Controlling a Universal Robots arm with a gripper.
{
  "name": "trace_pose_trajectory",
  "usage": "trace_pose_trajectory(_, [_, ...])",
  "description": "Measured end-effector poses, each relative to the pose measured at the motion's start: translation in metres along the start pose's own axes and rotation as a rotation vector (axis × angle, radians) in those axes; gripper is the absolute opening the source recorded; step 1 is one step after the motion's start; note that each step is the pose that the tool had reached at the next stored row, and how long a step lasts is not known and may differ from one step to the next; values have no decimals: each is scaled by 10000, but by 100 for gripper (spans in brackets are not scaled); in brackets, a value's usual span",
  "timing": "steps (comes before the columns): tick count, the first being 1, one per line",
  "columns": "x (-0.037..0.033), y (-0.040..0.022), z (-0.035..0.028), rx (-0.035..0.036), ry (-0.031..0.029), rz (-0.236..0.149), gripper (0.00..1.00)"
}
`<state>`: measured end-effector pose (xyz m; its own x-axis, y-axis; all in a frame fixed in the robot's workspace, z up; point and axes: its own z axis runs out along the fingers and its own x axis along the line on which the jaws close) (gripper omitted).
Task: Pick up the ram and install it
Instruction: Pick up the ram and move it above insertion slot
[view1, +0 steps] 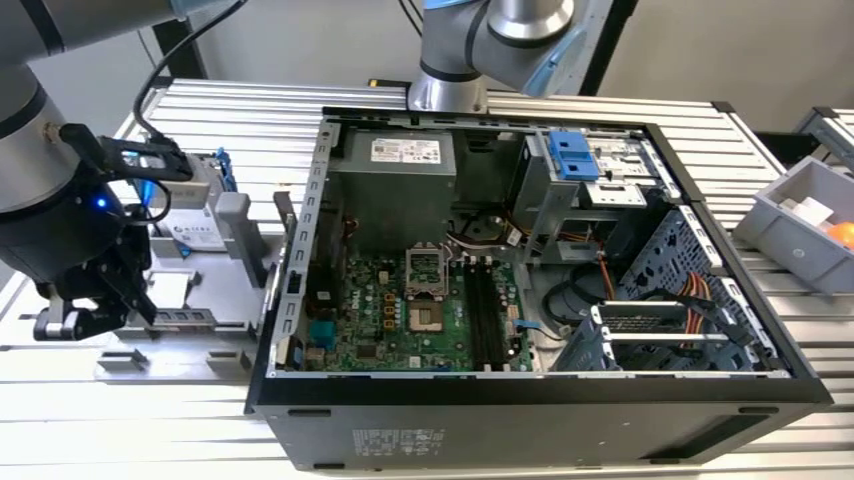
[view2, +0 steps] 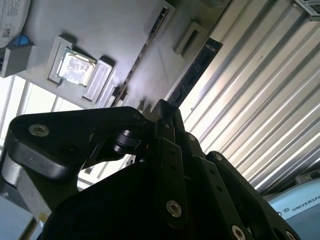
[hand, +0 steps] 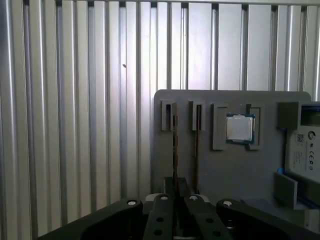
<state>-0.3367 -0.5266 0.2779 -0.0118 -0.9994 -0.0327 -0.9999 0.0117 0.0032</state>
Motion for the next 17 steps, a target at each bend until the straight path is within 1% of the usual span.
trace_pose_trajectory(17, [-4,1,-126,1,0,27,0])
